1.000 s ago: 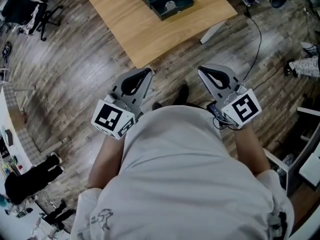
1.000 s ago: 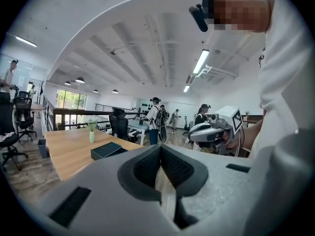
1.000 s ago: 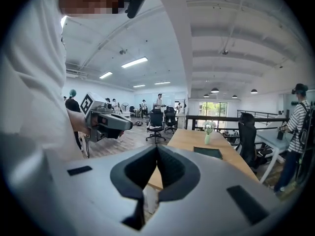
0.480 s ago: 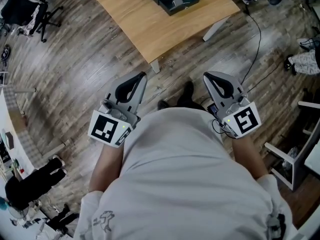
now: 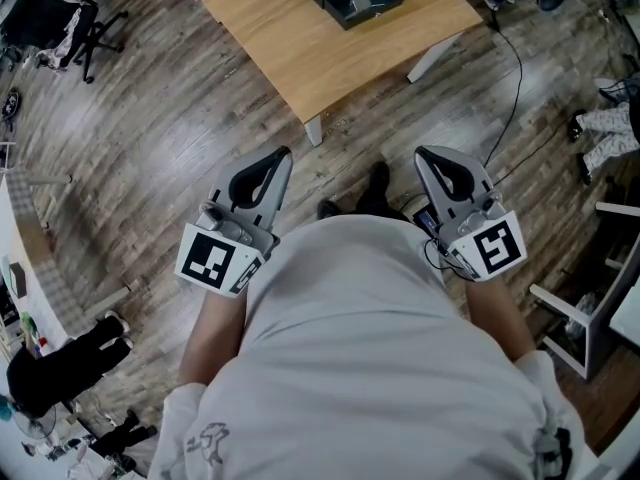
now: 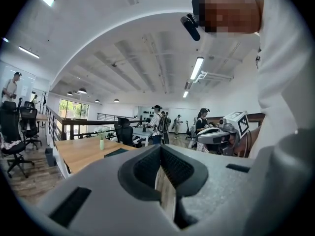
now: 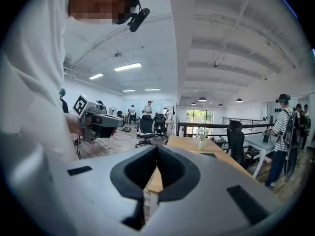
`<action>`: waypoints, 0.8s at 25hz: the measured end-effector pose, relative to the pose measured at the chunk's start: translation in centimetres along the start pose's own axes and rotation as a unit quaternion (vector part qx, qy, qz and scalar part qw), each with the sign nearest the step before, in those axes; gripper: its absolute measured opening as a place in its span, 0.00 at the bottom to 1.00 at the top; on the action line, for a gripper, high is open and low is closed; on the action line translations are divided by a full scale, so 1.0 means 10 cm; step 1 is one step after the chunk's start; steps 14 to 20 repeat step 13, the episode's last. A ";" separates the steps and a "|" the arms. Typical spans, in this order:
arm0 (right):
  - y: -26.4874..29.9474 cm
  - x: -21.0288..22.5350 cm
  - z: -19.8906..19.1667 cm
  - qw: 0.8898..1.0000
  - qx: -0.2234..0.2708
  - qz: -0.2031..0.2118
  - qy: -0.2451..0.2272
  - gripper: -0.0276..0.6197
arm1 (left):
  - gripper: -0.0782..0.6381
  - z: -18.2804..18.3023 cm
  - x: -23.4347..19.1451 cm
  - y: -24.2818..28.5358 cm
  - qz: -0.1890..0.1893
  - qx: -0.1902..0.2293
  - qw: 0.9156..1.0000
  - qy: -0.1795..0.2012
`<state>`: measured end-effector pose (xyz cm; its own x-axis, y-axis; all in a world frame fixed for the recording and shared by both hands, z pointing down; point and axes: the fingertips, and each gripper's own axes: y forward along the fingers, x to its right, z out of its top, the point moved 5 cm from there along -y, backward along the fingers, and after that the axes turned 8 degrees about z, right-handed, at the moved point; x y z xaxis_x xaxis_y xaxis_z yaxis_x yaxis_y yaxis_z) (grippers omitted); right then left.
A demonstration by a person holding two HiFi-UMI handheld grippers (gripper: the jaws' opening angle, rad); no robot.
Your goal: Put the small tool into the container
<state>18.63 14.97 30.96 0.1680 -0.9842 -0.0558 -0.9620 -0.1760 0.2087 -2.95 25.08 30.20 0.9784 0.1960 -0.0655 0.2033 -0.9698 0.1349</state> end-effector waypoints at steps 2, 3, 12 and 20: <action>-0.01 -0.01 -0.01 1.000 0.000 0.000 0.000 0.05 | 0.12 -0.01 0.00 -0.02 0.002 0.002 1.000 -0.001; -0.01 -0.02 -0.01 1.000 -0.002 0.001 -0.001 0.05 | 0.12 -0.01 0.00 -0.03 0.002 0.002 1.000 -0.001; -0.01 -0.07 0.04 1.000 0.005 0.006 -0.008 0.05 | 0.12 0.00 0.00 -0.07 0.004 0.001 1.000 -0.005; -0.02 -0.08 0.04 1.000 0.004 0.007 -0.009 0.05 | 0.12 0.00 0.00 -0.07 0.005 0.001 1.000 -0.005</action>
